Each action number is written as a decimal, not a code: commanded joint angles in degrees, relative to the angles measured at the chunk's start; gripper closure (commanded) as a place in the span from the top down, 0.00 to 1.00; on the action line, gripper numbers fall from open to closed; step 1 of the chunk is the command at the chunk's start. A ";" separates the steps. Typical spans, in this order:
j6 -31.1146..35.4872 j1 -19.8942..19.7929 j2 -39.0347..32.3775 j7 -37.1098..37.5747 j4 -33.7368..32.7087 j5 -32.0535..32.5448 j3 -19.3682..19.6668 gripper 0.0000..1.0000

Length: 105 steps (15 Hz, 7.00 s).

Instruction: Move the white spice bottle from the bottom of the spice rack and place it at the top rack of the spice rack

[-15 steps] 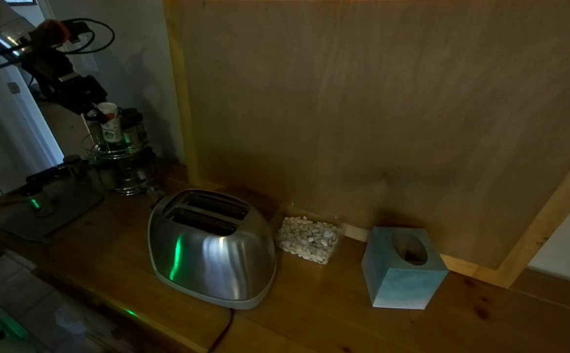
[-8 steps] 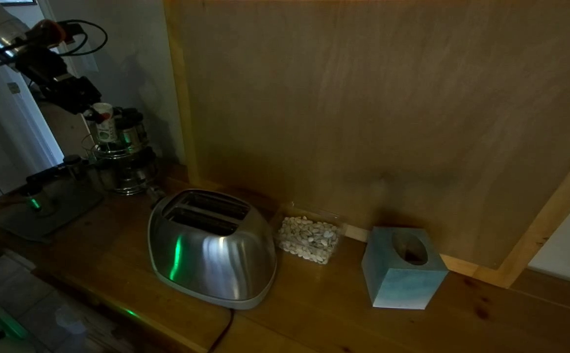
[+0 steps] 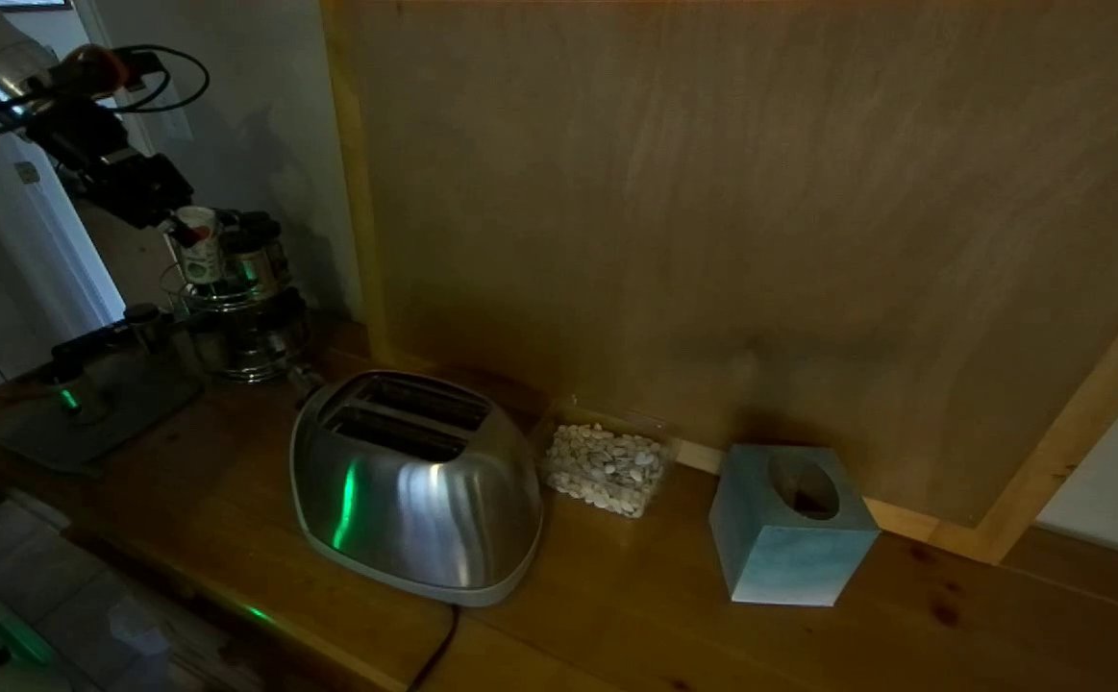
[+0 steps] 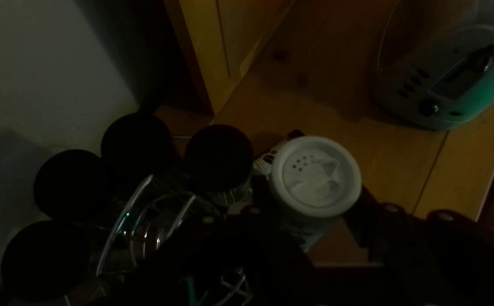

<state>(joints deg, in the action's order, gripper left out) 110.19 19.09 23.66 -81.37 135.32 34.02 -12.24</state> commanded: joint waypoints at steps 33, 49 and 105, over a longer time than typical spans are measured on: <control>-0.70 -0.41 -0.57 10.41 -1.85 -3.54 -1.08 0.20; -3.42 0.09 -0.99 15.78 -2.25 -9.03 -0.88 0.20; -4.26 0.73 0.55 34.80 -1.17 -10.76 -0.35 0.20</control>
<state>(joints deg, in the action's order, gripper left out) 105.42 19.76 25.48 -48.42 135.47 25.16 -12.96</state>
